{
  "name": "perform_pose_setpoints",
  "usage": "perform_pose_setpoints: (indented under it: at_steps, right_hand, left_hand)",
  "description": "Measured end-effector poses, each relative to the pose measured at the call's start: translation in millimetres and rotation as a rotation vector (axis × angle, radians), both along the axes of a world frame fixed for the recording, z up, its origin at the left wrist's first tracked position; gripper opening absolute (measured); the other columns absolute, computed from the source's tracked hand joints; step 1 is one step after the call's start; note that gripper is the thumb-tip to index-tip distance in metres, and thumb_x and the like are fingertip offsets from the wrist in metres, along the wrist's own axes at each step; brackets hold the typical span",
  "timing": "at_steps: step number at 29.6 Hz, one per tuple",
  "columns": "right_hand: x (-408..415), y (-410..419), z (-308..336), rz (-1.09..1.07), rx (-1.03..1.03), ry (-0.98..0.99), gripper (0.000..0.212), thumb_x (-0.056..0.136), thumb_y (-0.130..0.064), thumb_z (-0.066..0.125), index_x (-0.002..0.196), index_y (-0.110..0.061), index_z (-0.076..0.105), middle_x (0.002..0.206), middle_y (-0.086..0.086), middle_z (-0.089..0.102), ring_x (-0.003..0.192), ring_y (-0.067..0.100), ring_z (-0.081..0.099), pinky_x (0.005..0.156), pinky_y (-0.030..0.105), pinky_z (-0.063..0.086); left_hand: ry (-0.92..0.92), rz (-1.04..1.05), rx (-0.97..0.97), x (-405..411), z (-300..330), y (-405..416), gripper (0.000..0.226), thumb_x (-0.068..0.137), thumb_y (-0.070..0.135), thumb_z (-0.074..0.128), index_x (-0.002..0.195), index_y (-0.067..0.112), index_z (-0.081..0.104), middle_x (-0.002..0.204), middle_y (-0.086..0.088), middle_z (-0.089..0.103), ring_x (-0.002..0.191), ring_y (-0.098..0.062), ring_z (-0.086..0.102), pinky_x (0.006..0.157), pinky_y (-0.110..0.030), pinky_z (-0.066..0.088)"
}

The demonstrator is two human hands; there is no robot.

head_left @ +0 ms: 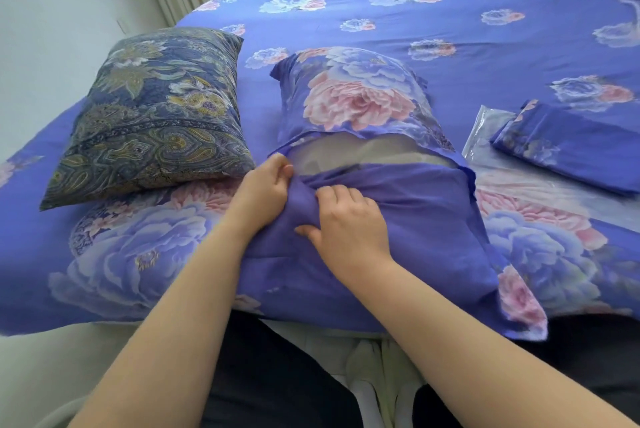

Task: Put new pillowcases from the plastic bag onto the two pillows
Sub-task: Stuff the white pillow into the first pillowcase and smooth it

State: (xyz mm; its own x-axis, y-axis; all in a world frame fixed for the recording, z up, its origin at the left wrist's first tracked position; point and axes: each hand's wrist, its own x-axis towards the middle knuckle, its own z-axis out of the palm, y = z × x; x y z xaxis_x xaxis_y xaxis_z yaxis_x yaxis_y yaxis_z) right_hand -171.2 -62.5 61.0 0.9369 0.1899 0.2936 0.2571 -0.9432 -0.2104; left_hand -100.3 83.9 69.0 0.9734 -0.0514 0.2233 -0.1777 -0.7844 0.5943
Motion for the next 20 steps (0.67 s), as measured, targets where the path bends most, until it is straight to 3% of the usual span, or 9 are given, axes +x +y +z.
perform_pose_setpoints:
  at_steps: [2, 4, 6, 9, 12, 14, 16, 20]
  right_hand:
    - [0, -6, 1, -0.005, 0.057, 0.035, 0.036, 0.088, -0.052, 0.052, 0.099, -0.018, 0.052, 0.102, 0.002, 0.059, 0.095, 0.026, 0.056, 0.066, 0.036, 0.034]
    - [0, -11, 1, -0.019, 0.121, 0.065, 0.029, 0.093, -0.048, 0.046, 0.092, -0.020, 0.052, 0.099, 0.000, 0.062, 0.091, 0.027, 0.059, 0.059, 0.032, 0.028]
    - [2, -15, 2, -0.028, 0.158, 0.078, 0.028, 0.096, -0.044, 0.041, 0.093, -0.021, 0.057, 0.098, -0.002, 0.065, 0.091, 0.027, 0.060, 0.059, 0.032, 0.027]
    - [3, -16, 5, -0.007, 0.192, 0.085, 0.032, 0.098, -0.041, 0.038, 0.100, -0.023, 0.064, 0.103, -0.004, 0.067, 0.095, 0.025, 0.060, 0.063, 0.033, 0.032]
    - [-1, -9, 6, -0.003, 0.271, 0.016, 0.031, 0.096, -0.041, 0.043, 0.095, -0.023, 0.068, 0.105, -0.008, 0.061, 0.093, 0.020, 0.059, 0.061, 0.030, 0.039]
    - [-6, -3, 7, -0.024, 0.331, -0.054, 0.025, 0.092, -0.038, 0.052, 0.089, -0.021, 0.071, 0.100, -0.005, 0.057, 0.089, 0.019, 0.056, 0.059, 0.029, 0.042]
    - [-9, 0, 6, -0.059, 0.393, -0.079, 0.021, 0.088, -0.033, 0.058, 0.083, -0.018, 0.071, 0.095, -0.001, 0.056, 0.088, 0.022, 0.054, 0.061, 0.031, 0.043]
    - [-11, -11, 6, -0.087, 0.418, -0.025, 0.020, 0.090, -0.033, 0.056, 0.086, -0.018, 0.069, 0.092, 0.001, 0.060, 0.087, 0.024, 0.054, 0.064, 0.031, 0.041]
  left_hand:
    - [0.240, -0.155, 0.243, 11, 16, -4, 0.021, 0.098, 0.023, 0.046, 0.084, 0.012, 0.057, 0.095, -0.013, 0.065, 0.087, -0.025, 0.056, 0.072, -0.031, 0.038]
    - [0.358, -0.260, 0.287, 14, 31, -2, 0.026, 0.097, 0.031, 0.048, 0.077, 0.016, 0.057, 0.084, -0.006, 0.064, 0.075, -0.016, 0.049, 0.066, -0.028, 0.037]
    - [0.435, -0.356, 0.167, 12, 43, 9, 0.026, 0.094, 0.035, 0.053, 0.080, 0.014, 0.059, 0.074, 0.001, 0.057, 0.068, -0.010, 0.045, 0.064, -0.028, 0.037]
    - [0.523, -0.497, -0.134, 2, 45, 30, 0.007, 0.090, 0.016, 0.061, 0.092, 0.010, 0.060, 0.087, -0.003, 0.058, 0.079, -0.007, 0.048, 0.073, -0.026, 0.041]
    - [0.403, -0.435, -0.262, -5, 38, 34, 0.013, 0.090, 0.005, 0.059, 0.081, 0.012, 0.053, 0.075, -0.007, 0.052, 0.071, -0.015, 0.043, 0.063, -0.029, 0.036]
    - [0.288, -0.365, -0.089, -3, 34, 26, 0.015, 0.092, 0.012, 0.057, 0.080, 0.014, 0.049, 0.066, -0.004, 0.050, 0.063, -0.016, 0.040, 0.060, -0.033, 0.034]
    - [0.205, -0.320, 0.146, 0, 34, 12, 0.012, 0.093, 0.020, 0.056, 0.084, 0.017, 0.047, 0.069, 0.004, 0.051, 0.067, -0.018, 0.044, 0.064, -0.031, 0.035]
    - [0.347, -0.390, 0.250, 5, 33, -13, 0.018, 0.095, 0.029, 0.050, 0.078, 0.022, 0.048, 0.071, 0.013, 0.051, 0.075, -0.014, 0.047, 0.062, -0.025, 0.031]
